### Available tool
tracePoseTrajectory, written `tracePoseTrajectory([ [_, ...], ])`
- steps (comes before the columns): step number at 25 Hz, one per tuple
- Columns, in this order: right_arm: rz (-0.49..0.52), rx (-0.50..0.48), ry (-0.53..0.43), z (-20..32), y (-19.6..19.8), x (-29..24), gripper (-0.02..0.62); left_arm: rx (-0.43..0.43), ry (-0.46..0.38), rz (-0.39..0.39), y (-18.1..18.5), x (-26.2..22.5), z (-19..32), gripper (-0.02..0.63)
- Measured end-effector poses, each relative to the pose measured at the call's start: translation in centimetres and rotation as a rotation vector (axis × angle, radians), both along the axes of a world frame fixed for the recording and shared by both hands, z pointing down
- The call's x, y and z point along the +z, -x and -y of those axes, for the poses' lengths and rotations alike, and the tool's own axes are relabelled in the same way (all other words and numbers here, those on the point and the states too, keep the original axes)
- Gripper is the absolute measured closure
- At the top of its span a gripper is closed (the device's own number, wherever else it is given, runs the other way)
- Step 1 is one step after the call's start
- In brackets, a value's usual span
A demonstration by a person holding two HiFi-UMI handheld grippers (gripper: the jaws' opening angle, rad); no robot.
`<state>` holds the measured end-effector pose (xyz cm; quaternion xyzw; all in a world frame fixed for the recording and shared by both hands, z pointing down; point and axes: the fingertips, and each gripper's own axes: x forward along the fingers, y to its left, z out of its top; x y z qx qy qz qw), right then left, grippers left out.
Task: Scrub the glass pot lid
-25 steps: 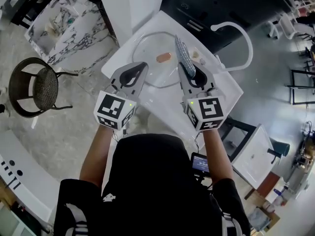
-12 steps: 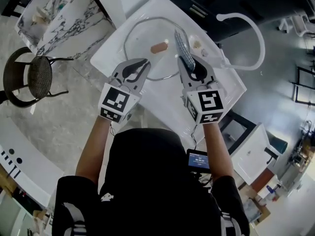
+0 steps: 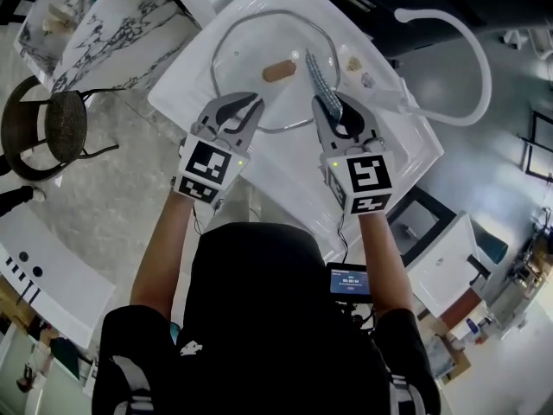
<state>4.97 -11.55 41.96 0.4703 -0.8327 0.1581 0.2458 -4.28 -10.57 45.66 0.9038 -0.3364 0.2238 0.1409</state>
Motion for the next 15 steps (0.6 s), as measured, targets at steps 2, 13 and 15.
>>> tracePoseTrajectory([
  [2, -0.015, -0.009, 0.008, 0.0, -0.2, 0.9, 0.52, 0.023, -0.002, 0.035, -0.4, 1.1, 0.1, 0.592],
  [13, -0.048, -0.026, 0.057, 0.7, -1.9, 4.6, 0.52, 0.12, -0.008, 0.178, -2.6, 5.2, 3.1, 0.424],
  [15, -0.054, -0.026, 0.059, 0.8, -2.2, 5.0, 0.52, 0.141, -0.02, 0.203, -3.2, 5.6, 3.7, 0.408],
])
